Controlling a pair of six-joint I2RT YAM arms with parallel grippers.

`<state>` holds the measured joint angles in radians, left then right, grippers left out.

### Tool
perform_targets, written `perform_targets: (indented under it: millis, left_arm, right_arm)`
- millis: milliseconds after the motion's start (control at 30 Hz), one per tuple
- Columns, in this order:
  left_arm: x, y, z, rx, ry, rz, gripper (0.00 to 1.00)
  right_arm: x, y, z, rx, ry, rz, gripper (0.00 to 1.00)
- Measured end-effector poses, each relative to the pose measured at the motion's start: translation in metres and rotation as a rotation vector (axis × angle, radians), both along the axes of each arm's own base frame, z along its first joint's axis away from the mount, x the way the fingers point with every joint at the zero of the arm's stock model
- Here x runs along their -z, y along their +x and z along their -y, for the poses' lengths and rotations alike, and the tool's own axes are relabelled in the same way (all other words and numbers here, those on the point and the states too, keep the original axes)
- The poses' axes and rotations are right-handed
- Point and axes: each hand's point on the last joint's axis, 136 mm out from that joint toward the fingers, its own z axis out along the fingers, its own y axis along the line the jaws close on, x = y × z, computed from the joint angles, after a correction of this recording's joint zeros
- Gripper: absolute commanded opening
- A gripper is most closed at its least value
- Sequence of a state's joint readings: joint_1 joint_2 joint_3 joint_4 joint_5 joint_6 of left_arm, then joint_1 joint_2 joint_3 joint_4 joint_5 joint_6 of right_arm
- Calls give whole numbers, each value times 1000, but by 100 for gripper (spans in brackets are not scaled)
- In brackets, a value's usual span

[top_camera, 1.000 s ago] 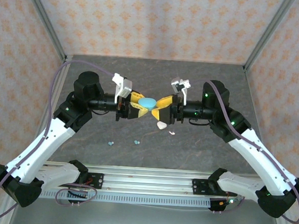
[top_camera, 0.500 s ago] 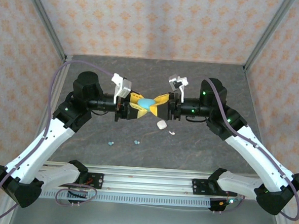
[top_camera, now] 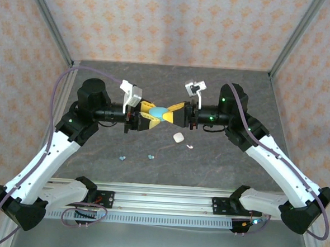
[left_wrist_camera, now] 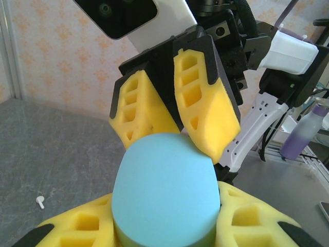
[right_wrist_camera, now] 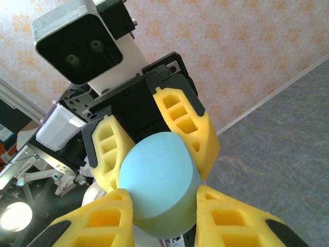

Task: Insert the wireless bluetooth earbuds into the charging case

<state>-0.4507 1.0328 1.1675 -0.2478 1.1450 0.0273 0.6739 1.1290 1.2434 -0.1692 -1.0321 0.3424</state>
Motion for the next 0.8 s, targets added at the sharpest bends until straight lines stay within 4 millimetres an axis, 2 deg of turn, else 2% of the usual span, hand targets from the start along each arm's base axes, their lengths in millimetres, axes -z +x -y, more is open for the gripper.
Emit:
perform_targets:
  millis: [267,600,800]
  left_arm:
    - [-3,1,-4,-29,5,35,0]
    - [-3,6,-6,-63,11,44,0]
    - [12,15,-4,-82,47,1,0]
  right_arm:
    - [-6,6,-3,15,54,-112,23]
    - [-9,16,-4,65,103,-254,28]
    - [4,33,2,146,121,-370,39]
